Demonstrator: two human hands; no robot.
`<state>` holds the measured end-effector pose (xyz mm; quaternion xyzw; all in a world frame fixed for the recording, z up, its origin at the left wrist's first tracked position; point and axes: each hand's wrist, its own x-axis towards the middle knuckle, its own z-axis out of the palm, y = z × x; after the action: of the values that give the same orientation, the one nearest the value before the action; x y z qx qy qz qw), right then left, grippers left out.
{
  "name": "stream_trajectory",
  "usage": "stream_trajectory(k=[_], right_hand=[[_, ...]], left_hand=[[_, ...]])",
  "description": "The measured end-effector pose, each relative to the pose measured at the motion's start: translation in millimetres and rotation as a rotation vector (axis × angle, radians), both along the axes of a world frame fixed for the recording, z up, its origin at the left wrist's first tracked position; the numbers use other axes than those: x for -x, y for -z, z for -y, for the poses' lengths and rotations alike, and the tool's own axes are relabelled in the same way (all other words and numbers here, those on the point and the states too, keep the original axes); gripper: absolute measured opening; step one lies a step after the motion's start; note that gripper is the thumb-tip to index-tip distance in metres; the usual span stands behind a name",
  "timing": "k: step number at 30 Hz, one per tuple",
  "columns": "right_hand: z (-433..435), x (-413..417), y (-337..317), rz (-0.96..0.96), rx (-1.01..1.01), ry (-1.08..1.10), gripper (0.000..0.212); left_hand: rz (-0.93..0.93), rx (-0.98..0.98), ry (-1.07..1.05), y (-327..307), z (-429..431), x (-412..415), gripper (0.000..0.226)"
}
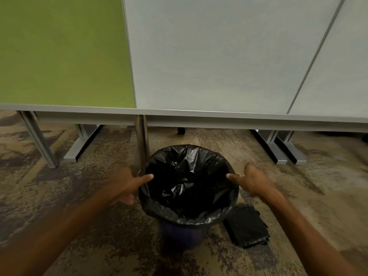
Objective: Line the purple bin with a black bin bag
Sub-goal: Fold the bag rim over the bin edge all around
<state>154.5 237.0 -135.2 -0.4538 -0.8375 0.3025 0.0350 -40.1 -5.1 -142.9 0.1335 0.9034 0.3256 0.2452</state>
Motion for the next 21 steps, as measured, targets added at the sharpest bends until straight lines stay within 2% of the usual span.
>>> stream_trajectory(k=[5, 11, 16, 19, 21], right_hand=[[6, -11, 22, -0.023, 0.26, 0.099, 0.032], [10, -9, 38, -0.238, 0.673, 0.208, 0.034], [7, -9, 45, -0.337, 0.741, 0.244, 0.027], [8, -7, 47, -0.355, 0.748, 0.272, 0.016], [8, -5, 49, -0.348, 0.748, 0.3, 0.016]], left_hand=[[0.325, -0.158, -0.092, 5, -1, -10, 0.048], [0.465, -0.29, -0.156, 11, 11, -10, 0.041], [0.467, -0.316, -0.192, 15, 9, -11, 0.037], [0.445, -0.338, -0.238, 22, 4, -10, 0.027], [0.427, -0.342, -0.287, 24, 2, -10, 0.022]])
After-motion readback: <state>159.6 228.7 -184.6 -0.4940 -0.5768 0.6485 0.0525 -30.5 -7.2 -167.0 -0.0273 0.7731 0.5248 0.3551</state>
